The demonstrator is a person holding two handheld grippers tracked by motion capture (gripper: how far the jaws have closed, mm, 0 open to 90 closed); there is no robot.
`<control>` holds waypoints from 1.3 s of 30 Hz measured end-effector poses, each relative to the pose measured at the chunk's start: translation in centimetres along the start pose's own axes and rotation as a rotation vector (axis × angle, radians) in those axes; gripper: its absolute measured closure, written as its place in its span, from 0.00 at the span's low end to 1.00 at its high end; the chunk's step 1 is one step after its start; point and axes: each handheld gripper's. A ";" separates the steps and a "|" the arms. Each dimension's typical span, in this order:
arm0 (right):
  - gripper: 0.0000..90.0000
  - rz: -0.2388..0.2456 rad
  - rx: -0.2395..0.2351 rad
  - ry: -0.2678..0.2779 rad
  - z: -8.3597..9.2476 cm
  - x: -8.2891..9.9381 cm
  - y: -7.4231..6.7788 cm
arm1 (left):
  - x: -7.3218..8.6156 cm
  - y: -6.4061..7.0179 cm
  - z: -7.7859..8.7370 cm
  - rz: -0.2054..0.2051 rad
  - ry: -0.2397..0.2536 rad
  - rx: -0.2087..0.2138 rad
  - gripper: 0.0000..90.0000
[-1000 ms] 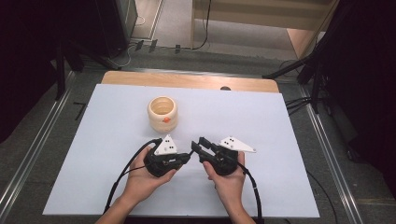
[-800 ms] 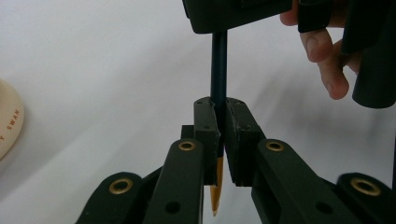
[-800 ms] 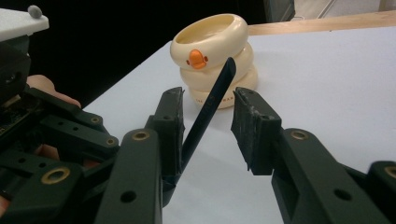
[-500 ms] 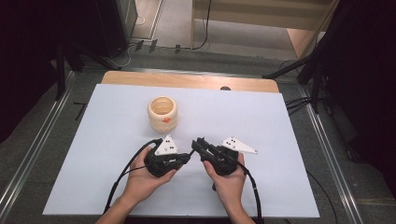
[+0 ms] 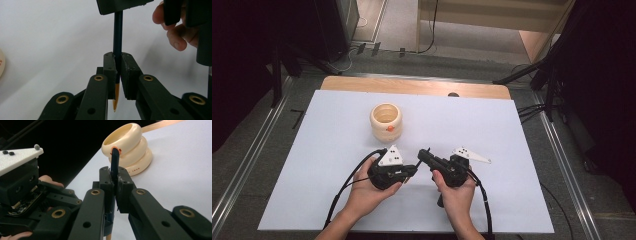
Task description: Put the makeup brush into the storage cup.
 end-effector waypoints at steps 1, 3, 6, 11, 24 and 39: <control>0.96 -0.005 0.001 0.009 0.1 0.0 0.1 | 0.0 0.0 0.0 0.005 0.007 0.005 0.88; 0.96 -0.019 0.002 0.031 0.4 -0.2 0.1 | 0.1 -0.1 0.0 0.001 0.015 0.009 0.79; 0.96 -0.034 0.005 0.060 0.9 -0.5 0.2 | 0.3 -0.3 0.1 -0.004 0.048 0.009 0.70; 0.96 -0.089 0.007 0.115 1.7 -0.8 0.8 | 0.5 -0.7 0.2 0.012 0.108 0.011 0.63; 0.96 -0.307 -0.046 0.203 2.6 -0.8 2.4 | 0.7 -0.5 0.0 -0.023 0.149 -0.007 0.60; 0.96 -0.448 -0.101 0.238 3.0 -0.7 3.0 | 0.9 -0.1 -0.1 -0.057 0.224 -0.004 0.66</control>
Point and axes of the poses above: each handheld gripper's, and its own axes: z roughly backward along the jaws, x roughly out of its underside, y roughly to its right, and after that the axes turned 2 degrees about -x, right-handed
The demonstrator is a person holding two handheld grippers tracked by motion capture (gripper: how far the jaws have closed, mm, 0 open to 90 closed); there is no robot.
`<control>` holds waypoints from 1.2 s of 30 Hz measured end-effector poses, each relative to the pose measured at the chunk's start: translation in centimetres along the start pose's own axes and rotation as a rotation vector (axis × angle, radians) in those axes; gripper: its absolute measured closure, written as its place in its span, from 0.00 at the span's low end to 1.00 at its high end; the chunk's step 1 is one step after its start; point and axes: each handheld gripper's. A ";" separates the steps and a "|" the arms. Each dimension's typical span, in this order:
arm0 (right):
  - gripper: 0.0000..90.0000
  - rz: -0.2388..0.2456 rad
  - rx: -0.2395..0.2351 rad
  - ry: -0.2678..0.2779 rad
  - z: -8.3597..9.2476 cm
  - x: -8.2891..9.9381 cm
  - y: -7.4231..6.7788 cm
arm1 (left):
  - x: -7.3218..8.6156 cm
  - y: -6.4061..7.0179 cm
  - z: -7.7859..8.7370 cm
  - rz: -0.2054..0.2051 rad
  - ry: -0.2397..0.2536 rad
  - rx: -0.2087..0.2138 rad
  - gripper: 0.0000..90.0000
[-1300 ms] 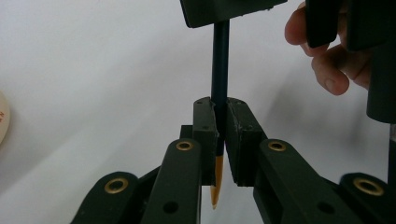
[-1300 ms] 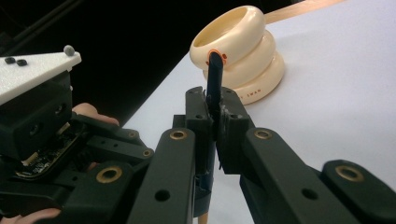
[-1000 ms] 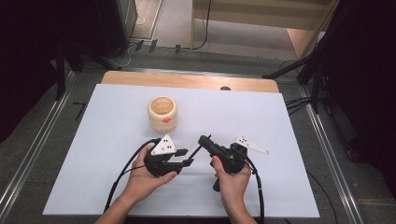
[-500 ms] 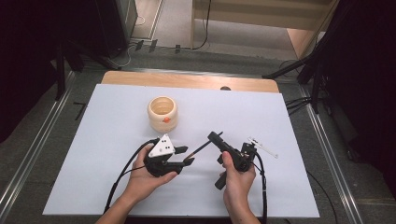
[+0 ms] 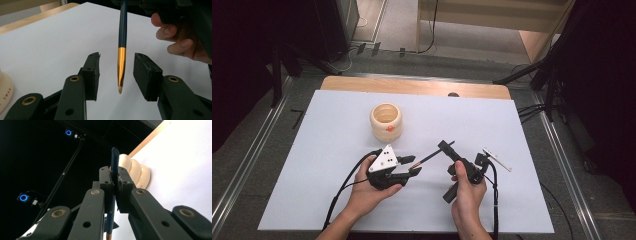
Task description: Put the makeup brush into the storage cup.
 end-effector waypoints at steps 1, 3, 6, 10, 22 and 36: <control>0.96 -0.001 0.000 -0.002 0.0 0.0 0.0 | 0.0 0.0 0.0 -0.003 0.002 -0.001 0.67; 0.96 -0.003 -0.001 -0.003 0.0 0.0 0.0 | 0.0 0.1 -0.1 -0.013 0.005 -0.004 0.70; 0.96 -0.009 -0.005 -0.004 0.0 0.0 -0.1 | 0.0 0.3 -0.1 -0.027 0.017 -0.007 0.74; 0.96 -0.013 -0.008 -0.006 0.0 0.0 -0.1 | 0.0 0.3 -0.1 -0.030 0.017 -0.003 0.81; 0.95 -0.008 -0.013 -0.022 -0.1 0.0 0.1 | 0.0 0.2 -0.1 -0.013 -0.012 0.030 0.95; 0.62 0.526 0.107 -0.007 -1.1 0.6 -0.4 | -0.2 -1.7 1.1 0.092 -0.070 0.027 0.96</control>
Point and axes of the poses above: each handheld gripper's, and its own axes: z roughly backward along the jaws, x roughly out of its underside, y roughly to its right, and after that the axes turned 2 degrees about -x, right-handed
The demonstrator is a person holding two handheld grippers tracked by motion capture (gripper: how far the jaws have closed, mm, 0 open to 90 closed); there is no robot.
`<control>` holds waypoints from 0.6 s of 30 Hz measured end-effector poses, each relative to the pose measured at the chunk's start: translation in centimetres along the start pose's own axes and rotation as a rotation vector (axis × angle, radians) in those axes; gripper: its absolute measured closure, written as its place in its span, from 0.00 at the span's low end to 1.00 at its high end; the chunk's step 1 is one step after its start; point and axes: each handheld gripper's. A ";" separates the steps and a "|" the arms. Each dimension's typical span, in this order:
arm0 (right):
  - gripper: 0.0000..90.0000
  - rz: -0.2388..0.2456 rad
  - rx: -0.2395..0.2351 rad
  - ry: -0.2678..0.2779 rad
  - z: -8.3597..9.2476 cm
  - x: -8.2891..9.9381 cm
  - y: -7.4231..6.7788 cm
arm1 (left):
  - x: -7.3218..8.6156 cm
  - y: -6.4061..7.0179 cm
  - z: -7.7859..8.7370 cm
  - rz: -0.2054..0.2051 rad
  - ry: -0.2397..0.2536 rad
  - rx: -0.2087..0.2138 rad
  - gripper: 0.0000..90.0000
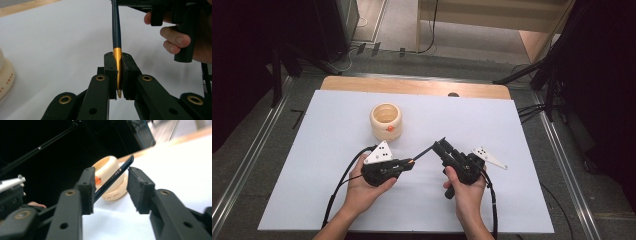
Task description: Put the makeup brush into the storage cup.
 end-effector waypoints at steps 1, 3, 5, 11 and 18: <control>0.61 0.032 0.003 0.001 0.0 -0.1 -0.1 | 0.0 -0.1 0.1 0.000 -0.002 -0.002 0.96; 0.56 0.093 0.009 -0.007 0.0 -0.2 -0.2 | -0.1 -0.2 0.2 0.000 -0.008 -0.010 0.96; 0.53 0.153 0.019 -0.018 0.0 -0.4 -0.4 | -0.1 -0.3 0.3 0.002 -0.013 -0.014 0.96; 0.40 0.376 0.067 -0.053 0.1 -0.6 -0.8 | -0.2 -0.5 0.5 -0.007 -0.042 -0.019 0.96; 0.38 0.573 0.109 -0.083 0.1 -0.5 -1.3 | -0.2 -0.7 0.5 -0.012 -0.084 -0.027 0.96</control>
Point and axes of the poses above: each handheld gripper's, and its own axes: z roughly backward along the jaws, x roughly out of its underside, y roughly to its right, and after that the axes turned 2 degrees about -x, right-handed
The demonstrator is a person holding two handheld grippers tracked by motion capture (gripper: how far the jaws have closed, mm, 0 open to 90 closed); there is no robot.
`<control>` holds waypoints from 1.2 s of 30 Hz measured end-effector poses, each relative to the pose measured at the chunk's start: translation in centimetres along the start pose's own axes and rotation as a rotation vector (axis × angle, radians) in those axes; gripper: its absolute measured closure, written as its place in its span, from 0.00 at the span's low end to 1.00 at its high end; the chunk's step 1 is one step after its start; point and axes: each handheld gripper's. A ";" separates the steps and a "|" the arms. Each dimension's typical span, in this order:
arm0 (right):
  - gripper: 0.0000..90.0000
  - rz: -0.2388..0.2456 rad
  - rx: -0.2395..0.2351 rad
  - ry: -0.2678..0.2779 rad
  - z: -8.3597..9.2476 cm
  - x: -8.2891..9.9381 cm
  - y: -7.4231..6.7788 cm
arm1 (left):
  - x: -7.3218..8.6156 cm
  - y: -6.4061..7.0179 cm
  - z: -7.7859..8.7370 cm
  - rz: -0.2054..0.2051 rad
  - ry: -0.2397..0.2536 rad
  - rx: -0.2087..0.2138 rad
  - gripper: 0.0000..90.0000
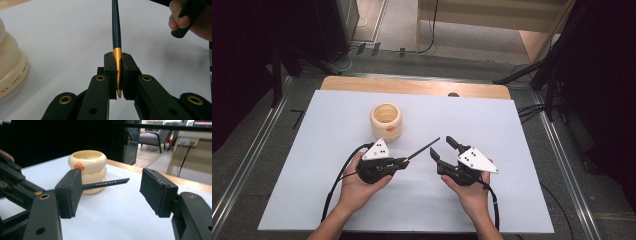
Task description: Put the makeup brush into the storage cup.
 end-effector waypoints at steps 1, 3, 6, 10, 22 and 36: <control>0.37 0.033 0.005 -0.002 -0.1 0.0 -0.1 | 0.0 0.0 0.0 0.002 -0.004 0.001 0.96; 0.36 0.089 0.013 -0.015 -0.2 0.1 -0.2 | 0.0 -0.1 0.0 0.001 -0.015 0.006 0.96; 0.34 0.164 0.004 -0.025 -0.4 0.3 -0.5 | 0.0 -0.2 -0.1 0.000 -0.031 0.012 0.96; 0.34 0.270 0.002 -0.071 -0.6 0.6 -0.8 | -0.1 -0.1 -0.2 -0.007 -0.051 0.017 0.96; 0.35 0.499 0.006 -0.130 -1.2 1.4 -1.7 | -0.4 -0.1 -0.4 -0.005 -0.131 0.037 0.96; 0.34 0.710 0.064 -0.179 -1.7 1.9 -2.6 | -0.4 0.1 -0.6 -0.002 -0.145 0.044 0.96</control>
Point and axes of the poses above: each handheld gripper's, and its own axes: z roughly backward along the jaws, x roughly out of its underside, y roughly to its right, and after that the axes turned 2 degrees about -x, right-handed
